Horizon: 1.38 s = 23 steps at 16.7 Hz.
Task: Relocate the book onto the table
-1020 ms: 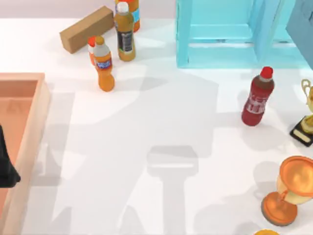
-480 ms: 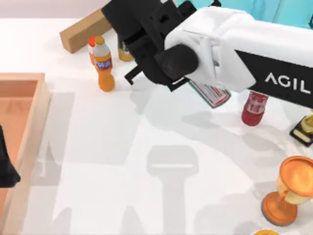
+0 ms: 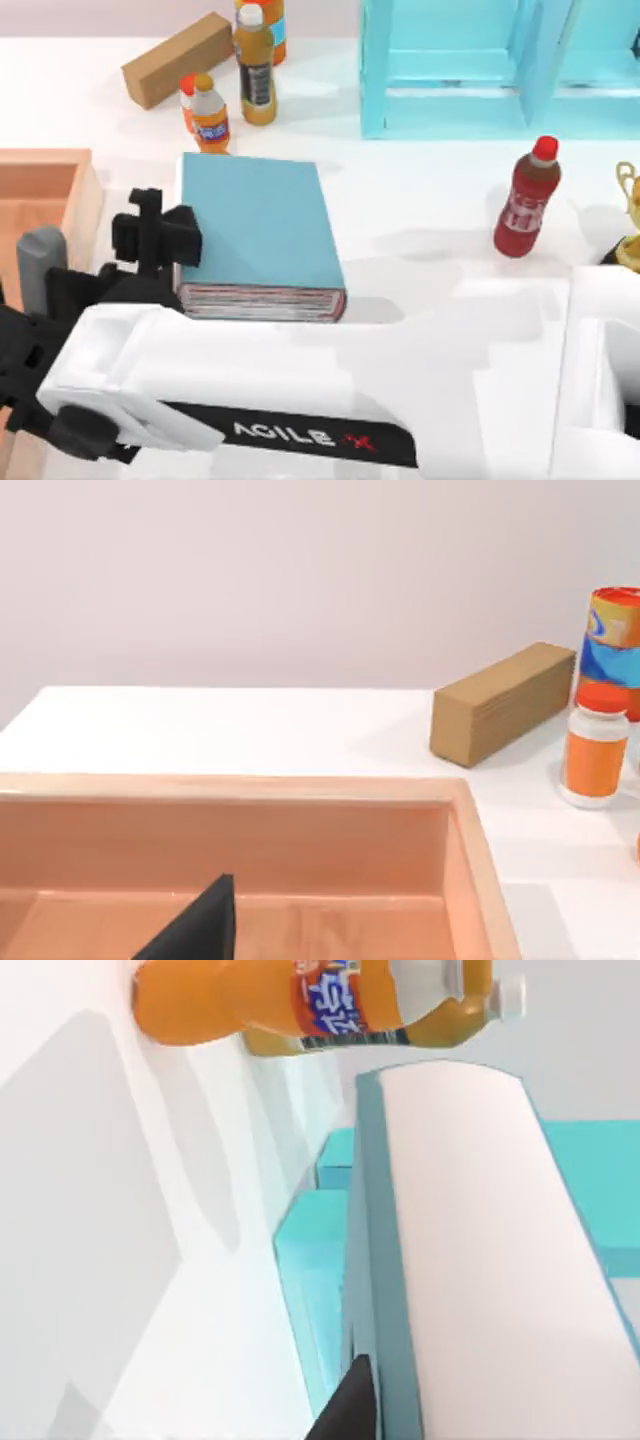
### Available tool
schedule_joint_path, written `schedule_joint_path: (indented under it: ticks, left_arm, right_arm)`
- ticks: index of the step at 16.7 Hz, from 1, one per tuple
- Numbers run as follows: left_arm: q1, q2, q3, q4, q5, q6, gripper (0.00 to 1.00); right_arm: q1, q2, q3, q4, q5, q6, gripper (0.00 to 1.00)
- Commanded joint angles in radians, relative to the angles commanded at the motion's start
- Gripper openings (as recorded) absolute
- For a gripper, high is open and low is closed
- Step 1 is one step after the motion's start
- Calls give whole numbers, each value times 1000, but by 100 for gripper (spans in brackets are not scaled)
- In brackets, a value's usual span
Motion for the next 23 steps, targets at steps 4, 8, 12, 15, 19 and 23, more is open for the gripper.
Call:
schedule_joint_path:
  ticks: [4, 8, 12, 15, 19, 23]
  left_arm:
    - [0, 0, 0, 0, 0, 0, 100]
    - [0, 0, 0, 0, 0, 0, 100]
    - [0, 0, 0, 0, 0, 0, 100]
    - [0, 0, 0, 0, 0, 0, 100]
    - [0, 0, 0, 0, 0, 0, 100]
    - [0, 0, 0, 0, 0, 0, 100]
  right_arm:
    - [33, 31, 21, -12, 37, -23, 0]
    - [17, -8, 59, -10, 33, -15, 0]
    - [41, 39, 49, -54, 40, 6, 0]
    - [43, 43, 48, -58, 40, 9, 0]
    - [21, 12, 55, -33, 39, 14, 0]
    - [22, 34, 14, 28, 39, 15, 0]
